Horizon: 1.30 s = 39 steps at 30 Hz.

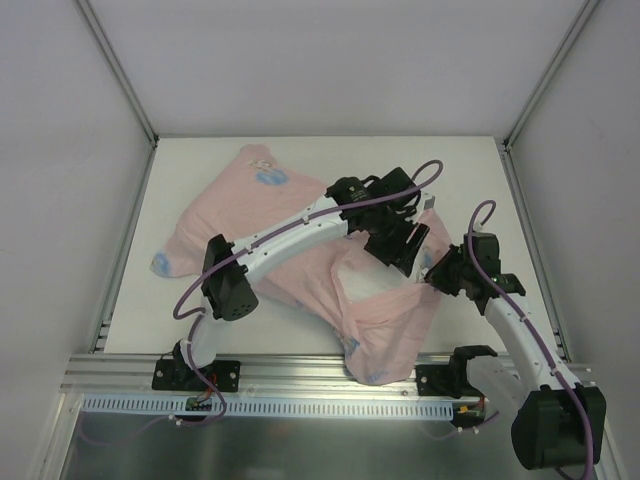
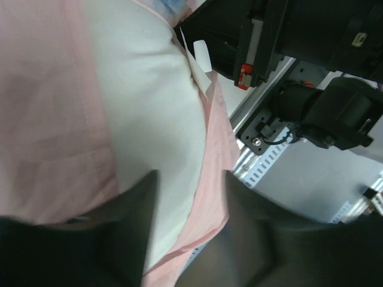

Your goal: Remove the pillowcase from the pillow

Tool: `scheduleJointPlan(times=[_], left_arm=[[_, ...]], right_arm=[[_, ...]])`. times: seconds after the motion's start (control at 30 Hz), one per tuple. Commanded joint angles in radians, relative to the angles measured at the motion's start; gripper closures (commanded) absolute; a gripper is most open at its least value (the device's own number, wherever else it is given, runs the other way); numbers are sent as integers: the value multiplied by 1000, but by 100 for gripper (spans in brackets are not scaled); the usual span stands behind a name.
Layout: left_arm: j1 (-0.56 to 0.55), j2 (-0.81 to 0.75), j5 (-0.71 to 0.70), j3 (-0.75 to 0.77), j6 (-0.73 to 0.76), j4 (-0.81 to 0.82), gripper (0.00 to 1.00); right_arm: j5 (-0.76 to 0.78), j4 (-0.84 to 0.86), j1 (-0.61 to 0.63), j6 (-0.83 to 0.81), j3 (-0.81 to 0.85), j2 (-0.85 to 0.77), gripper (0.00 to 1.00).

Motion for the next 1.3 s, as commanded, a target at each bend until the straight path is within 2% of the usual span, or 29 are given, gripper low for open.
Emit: scheduleJointPlan(times=[0.0, 0.17, 0.37, 0.47, 0.57, 0.73, 0.9, 1.03, 1.27], left_arm=[[17, -5, -21, -56, 10, -10, 39], [109, -62, -143, -167, 31, -10, 39], [180, -105, -513, -206, -12, -9, 41], [217, -117, -590, -181, -70, -7, 41], [232, -125, -584, -172, -78, 16, 40], [205, -82, -464, -124, -36, 14, 40], [48, -108, -573, -65, 4, 14, 39], [-4, -137, -628, -3, -13, 16, 37], [-108, -84, -604, 34, 89, 27, 34]], right_arm=[[-13, -24, -5, 3, -15, 11, 99], [-11, -24, -5, 3, -26, 3, 99], [-6, -21, -5, 3, -41, 9, 99], [-5, -21, -5, 6, -46, 3, 99], [-3, -21, -5, 3, -49, -5, 99], [-13, -23, -5, 3, -46, -2, 99], [-11, -21, -5, 3, -38, -9, 99], [-19, -15, -5, 5, -35, -2, 99], [-29, 2, -5, 11, -43, 9, 99]])
